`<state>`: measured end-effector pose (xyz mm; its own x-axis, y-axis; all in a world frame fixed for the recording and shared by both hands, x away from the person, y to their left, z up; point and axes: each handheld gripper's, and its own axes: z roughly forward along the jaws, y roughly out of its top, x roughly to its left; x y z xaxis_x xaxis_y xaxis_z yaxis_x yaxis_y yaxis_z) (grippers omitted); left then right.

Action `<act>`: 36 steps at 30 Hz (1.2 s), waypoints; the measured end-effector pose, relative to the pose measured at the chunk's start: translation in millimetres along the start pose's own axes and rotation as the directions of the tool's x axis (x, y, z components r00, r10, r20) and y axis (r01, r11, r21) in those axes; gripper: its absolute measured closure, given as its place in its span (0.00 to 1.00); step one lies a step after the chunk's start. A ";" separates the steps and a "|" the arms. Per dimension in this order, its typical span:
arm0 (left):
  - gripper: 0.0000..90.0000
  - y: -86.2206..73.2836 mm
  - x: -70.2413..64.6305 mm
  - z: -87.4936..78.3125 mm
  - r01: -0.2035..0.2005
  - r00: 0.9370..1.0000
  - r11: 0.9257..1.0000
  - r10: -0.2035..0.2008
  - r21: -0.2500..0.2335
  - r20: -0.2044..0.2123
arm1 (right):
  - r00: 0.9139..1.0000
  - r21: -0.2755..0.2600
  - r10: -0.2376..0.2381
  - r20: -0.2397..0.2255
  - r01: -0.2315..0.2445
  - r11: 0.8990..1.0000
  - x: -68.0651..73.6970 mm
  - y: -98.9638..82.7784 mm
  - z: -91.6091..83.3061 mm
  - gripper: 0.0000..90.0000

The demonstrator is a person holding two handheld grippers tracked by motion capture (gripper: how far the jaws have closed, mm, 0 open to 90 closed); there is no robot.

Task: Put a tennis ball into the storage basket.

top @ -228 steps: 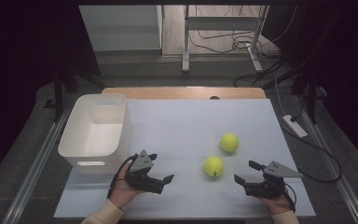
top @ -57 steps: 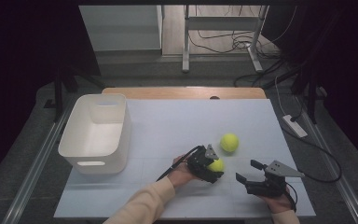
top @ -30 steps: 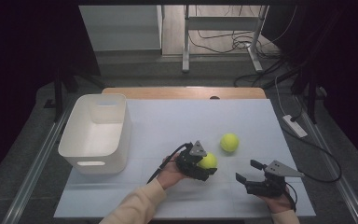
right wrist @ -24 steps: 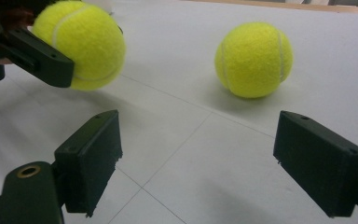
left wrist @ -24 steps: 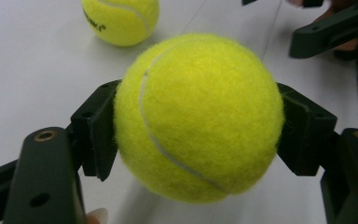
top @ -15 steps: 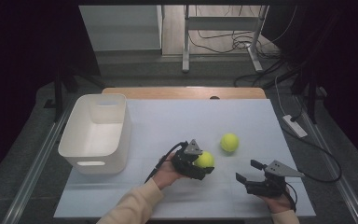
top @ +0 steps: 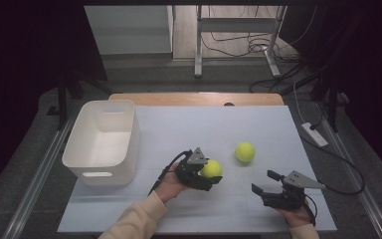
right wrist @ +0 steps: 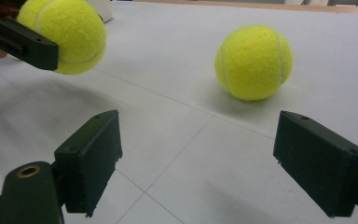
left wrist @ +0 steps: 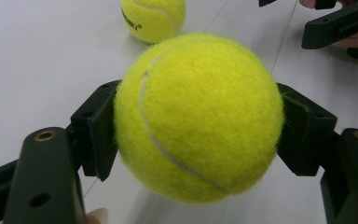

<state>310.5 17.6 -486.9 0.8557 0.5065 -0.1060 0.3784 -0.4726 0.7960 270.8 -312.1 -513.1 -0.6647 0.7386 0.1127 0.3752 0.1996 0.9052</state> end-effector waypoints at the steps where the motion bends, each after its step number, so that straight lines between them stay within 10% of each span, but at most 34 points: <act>1: 0.29 -0.7 0.7 -2.1 0.003 1.000 1.000 -0.003 -0.003 -0.002 | 1.000 0.000 0.000 0.000 0.000 1.000 0.1 0.0 0.0 0.17; 36: 0.29 -19.1 22.1 -45.5 0.060 0.996 0.995 -0.065 -0.080 -0.054 | 1.000 0.007 -0.007 0.012 0.007 1.000 -0.5 -1.0 1.2 0.17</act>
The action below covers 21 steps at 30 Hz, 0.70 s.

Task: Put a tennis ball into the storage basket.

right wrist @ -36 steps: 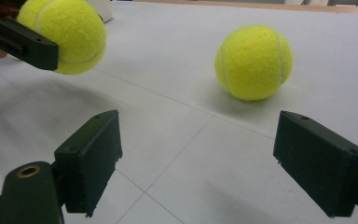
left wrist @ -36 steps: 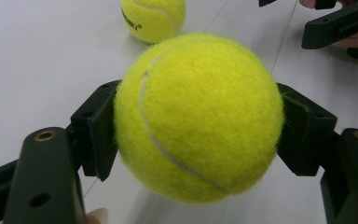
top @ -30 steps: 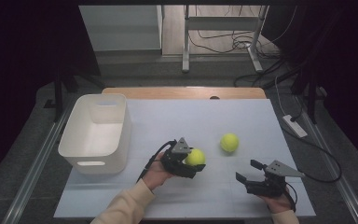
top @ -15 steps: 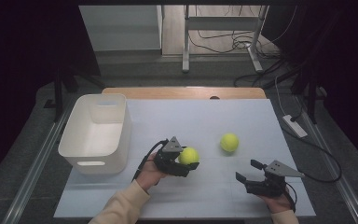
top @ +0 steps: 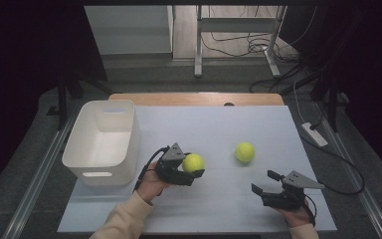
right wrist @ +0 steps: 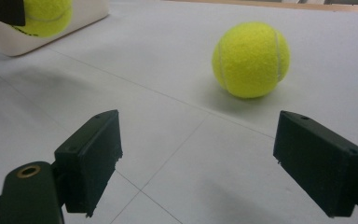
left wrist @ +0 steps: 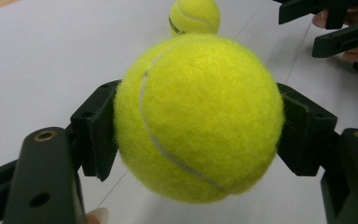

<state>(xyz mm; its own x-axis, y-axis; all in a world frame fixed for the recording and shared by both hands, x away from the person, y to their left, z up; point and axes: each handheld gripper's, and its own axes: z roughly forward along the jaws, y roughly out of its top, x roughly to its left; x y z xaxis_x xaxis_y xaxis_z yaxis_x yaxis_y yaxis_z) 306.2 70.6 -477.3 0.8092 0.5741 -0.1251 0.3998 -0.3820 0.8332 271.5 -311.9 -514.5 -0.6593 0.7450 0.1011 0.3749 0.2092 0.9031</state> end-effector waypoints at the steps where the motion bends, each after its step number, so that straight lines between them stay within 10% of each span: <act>1: 0.29 0.1 0.6 -2.0 0.001 1.000 1.000 -0.001 -0.003 -0.002 | 1.000 0.000 0.000 0.000 0.000 1.000 -0.1 0.0 0.0 0.17; 21: 0.29 5.0 7.4 -29.7 0.012 0.999 0.998 -0.014 -0.063 -0.034 | 1.000 0.006 -0.006 0.001 0.006 1.000 -0.3 -0.1 0.3 0.17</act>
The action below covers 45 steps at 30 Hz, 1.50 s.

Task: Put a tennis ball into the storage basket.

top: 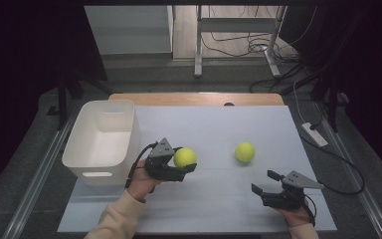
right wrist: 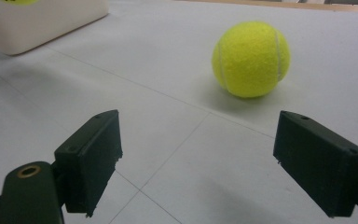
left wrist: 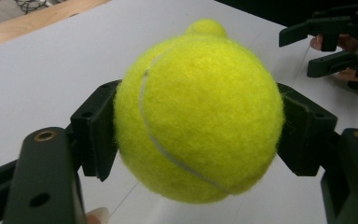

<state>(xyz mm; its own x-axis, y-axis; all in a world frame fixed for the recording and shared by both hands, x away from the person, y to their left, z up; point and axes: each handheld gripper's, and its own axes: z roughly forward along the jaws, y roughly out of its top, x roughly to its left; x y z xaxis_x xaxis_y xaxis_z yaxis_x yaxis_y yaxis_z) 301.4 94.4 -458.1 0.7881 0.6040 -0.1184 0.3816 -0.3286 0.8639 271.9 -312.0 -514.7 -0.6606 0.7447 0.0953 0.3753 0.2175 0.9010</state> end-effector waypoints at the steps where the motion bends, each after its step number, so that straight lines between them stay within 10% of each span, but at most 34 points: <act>1: 0.29 0.0 0.0 0.0 0.000 1.000 1.000 0.000 0.000 0.000 | 1.000 0.000 0.000 0.000 0.000 1.000 0.0 0.0 0.0 0.17; 45: 0.29 12.9 13.9 -51.6 0.024 0.996 0.993 -0.034 -0.118 -0.080 | 1.000 0.015 -0.013 -0.003 0.013 1.000 0.7 -1.0 1.8 0.17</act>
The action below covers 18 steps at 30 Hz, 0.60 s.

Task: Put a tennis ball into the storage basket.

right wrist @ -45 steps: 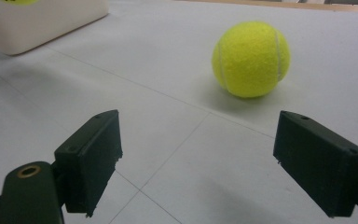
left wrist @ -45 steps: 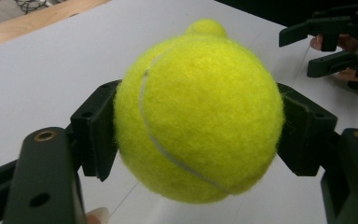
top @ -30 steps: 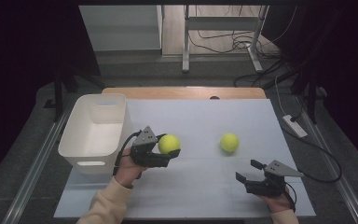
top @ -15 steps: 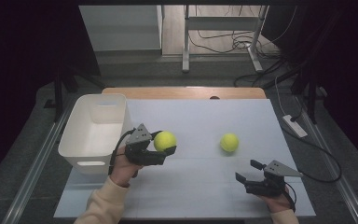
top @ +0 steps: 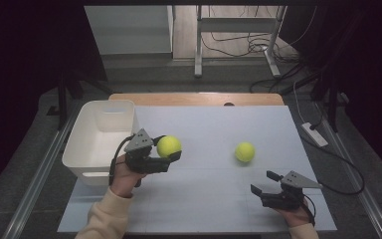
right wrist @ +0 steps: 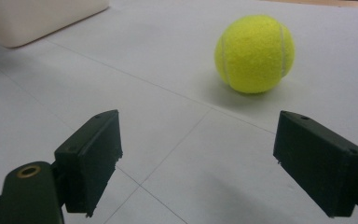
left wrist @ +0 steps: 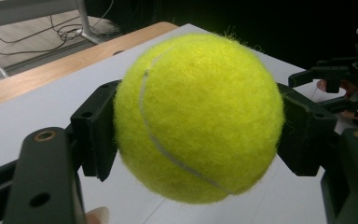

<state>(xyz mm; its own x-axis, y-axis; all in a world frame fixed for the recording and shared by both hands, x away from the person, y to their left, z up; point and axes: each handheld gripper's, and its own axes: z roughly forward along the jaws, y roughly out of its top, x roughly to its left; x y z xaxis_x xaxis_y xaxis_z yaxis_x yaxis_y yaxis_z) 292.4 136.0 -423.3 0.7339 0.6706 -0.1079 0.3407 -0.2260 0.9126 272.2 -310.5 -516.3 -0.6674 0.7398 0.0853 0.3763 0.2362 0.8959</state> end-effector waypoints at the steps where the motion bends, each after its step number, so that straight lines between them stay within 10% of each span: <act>1: 0.29 0.3 0.6 -1.1 0.002 1.000 1.000 -0.002 -0.002 -0.004 | 1.000 0.002 -0.001 0.001 0.001 1.000 -0.1 0.1 -0.2 0.17; 18: 0.29 4.9 4.8 -11.1 0.020 0.999 1.000 -0.021 -0.021 -0.029 | 1.000 -0.007 0.003 0.008 -0.003 1.000 0.0 0.5 -0.9 0.17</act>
<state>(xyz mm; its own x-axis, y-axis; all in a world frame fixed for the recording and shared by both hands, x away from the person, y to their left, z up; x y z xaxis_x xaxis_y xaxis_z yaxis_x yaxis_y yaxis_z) 291.0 145.9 -415.0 0.7093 0.6954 -0.1157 0.3431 -0.1973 0.9183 271.8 -310.9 -515.5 -0.6612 0.7454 0.0849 0.3741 0.2294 0.8986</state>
